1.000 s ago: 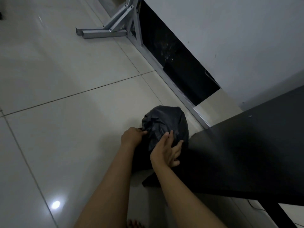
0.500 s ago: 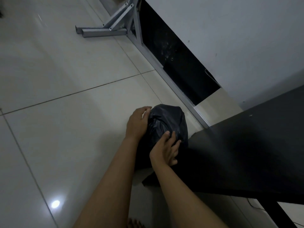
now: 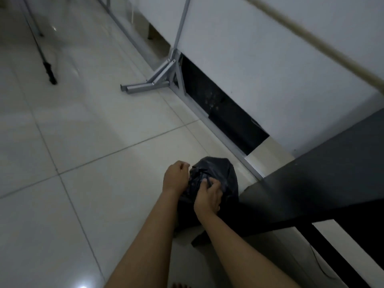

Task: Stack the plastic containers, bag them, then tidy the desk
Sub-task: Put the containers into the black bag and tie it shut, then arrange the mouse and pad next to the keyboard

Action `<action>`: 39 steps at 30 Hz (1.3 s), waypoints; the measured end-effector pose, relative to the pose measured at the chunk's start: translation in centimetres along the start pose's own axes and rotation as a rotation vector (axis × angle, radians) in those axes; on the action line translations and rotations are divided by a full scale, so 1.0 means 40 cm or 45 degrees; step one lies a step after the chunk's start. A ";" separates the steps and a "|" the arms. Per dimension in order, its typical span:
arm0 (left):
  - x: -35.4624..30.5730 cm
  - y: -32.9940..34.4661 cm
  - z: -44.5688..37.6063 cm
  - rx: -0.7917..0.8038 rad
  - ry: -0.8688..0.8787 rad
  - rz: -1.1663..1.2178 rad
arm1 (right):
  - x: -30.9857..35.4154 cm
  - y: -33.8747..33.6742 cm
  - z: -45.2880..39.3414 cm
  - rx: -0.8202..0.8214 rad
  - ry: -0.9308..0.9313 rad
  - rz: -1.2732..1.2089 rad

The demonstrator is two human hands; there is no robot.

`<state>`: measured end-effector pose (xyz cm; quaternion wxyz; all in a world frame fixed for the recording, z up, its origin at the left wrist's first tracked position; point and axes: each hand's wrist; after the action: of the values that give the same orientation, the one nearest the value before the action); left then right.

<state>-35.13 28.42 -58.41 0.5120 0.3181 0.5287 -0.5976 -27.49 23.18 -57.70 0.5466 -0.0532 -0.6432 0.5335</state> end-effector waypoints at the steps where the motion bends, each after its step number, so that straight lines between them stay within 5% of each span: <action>1: -0.025 -0.034 0.023 0.009 -0.004 -0.025 | 0.032 -0.028 0.019 0.060 -0.030 -0.038; 14: -0.473 -0.371 0.317 -0.166 0.195 -0.112 | 0.295 -0.482 0.350 0.353 -0.337 -0.379; 25: -0.763 -0.513 0.619 -0.280 0.388 0.155 | 0.316 -0.918 0.600 0.447 -0.812 -0.158; 33: -1.078 -0.508 0.800 0.067 0.518 0.287 | 0.375 -1.225 0.667 0.519 -0.975 -0.188; 39: -1.247 -0.358 0.896 0.249 0.633 0.305 | 0.368 -1.461 0.560 0.356 -0.904 -0.251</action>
<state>-29.30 6.67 0.48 0.4007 0.5626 0.5365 -0.4848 -20.27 -6.12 -0.94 0.3407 0.2714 -0.7155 0.5462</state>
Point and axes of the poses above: each hand's wrist, its own z-axis away from the middle knuckle, its own y-axis out of the palm, x = y × z, and after that the axes turned 9 degrees about -x, right-handed
